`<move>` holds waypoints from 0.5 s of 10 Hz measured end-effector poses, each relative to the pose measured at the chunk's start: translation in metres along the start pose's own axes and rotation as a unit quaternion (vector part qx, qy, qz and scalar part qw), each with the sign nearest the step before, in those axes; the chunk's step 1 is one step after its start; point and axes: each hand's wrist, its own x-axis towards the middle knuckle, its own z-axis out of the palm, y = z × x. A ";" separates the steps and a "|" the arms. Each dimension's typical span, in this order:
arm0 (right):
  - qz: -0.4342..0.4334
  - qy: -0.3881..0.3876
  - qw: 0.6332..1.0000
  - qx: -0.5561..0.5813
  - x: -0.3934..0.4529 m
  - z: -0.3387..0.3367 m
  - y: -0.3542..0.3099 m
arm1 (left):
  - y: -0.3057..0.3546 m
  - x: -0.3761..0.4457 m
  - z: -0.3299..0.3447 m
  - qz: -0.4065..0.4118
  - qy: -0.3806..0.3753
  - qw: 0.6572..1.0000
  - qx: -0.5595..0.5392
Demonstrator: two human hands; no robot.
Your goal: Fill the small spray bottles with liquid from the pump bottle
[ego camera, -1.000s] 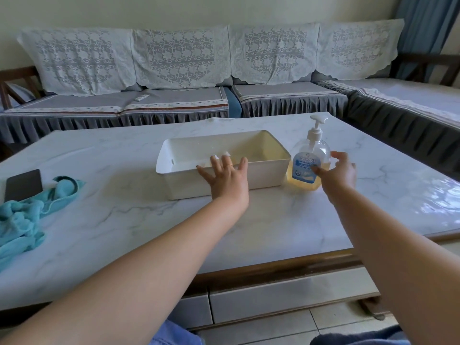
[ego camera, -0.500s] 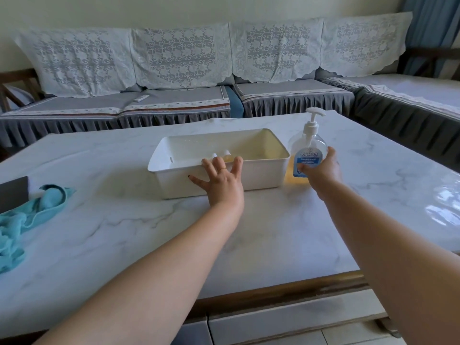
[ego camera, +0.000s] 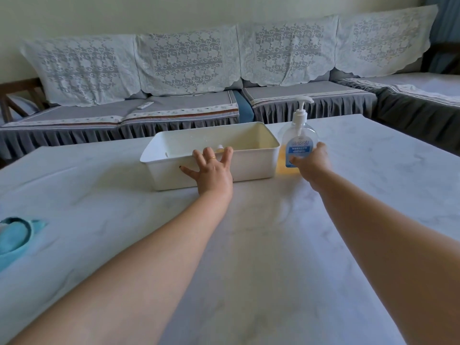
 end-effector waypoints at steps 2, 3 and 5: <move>-0.013 -0.019 1.000 -0.002 0.032 0.018 0.001 | 0.002 0.027 0.016 -0.008 0.013 1.000 0.004; -0.013 -0.027 0.999 -0.012 0.023 0.013 -0.005 | -0.001 0.022 0.006 -0.003 -0.014 1.000 -0.005; -0.024 -0.028 0.999 -0.033 -0.019 -0.006 -0.025 | -0.002 -0.004 -0.044 0.001 -0.098 0.995 -0.023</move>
